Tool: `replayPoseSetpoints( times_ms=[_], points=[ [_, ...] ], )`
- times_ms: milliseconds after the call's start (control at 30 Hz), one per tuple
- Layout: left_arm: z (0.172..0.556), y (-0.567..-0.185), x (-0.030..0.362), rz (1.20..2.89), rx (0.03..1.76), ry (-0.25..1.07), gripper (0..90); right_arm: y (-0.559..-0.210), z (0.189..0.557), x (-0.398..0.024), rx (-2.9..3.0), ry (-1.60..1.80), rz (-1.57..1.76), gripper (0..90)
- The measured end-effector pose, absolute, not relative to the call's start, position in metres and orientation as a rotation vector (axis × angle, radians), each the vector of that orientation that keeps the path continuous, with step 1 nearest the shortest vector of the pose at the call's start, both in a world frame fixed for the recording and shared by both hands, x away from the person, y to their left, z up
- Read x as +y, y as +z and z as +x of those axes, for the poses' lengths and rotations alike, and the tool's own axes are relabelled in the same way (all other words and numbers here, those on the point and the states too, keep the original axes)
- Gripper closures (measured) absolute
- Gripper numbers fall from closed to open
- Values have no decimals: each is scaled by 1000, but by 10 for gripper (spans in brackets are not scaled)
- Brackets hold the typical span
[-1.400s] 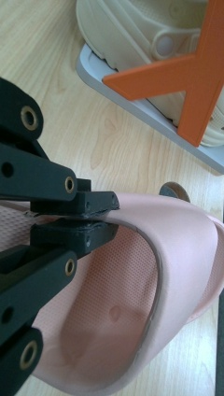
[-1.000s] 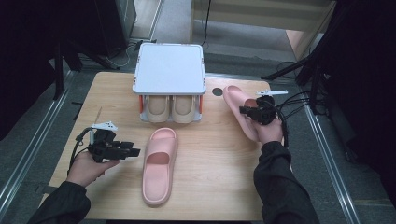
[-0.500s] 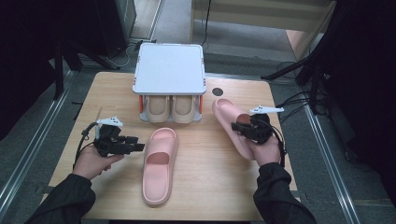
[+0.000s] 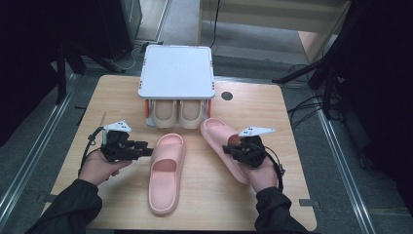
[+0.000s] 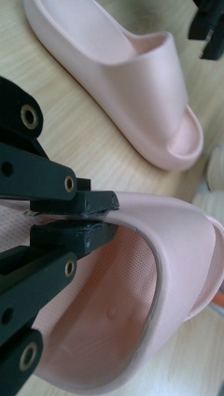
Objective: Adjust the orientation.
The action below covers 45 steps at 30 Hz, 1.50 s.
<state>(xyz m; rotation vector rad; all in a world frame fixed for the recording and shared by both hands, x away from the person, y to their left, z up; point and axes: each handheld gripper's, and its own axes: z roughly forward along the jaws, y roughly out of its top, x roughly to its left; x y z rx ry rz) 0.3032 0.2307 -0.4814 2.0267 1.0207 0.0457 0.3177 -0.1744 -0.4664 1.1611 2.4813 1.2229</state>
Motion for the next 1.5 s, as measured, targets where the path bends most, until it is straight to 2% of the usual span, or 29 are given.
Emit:
replayPoseSetpoints(
  times_ms=[933, 1100, 1333, 1400, 1500],
  points=[
    [303, -485, 226, 2053, 1004, 28, 552, -500, 298, -119, 2654, 1073, 997, 841],
    [303, -485, 226, 2058, 1001, 32, 558, -503, 298, -115, 2677, 1070, 983, 810],
    [302, -483, 228, 2046, 999, 46, 572, -493, 299, -123, 2648, 1206, 980, 717],
    [302, -483, 229, 2044, 1003, 47, 571, -489, 298, -126, 2646, 1242, 983, 726],
    [302, -483, 230, 2044, 1005, 49, 571, -481, 298, -133, 2646, 1289, 990, 796]
  ],
)
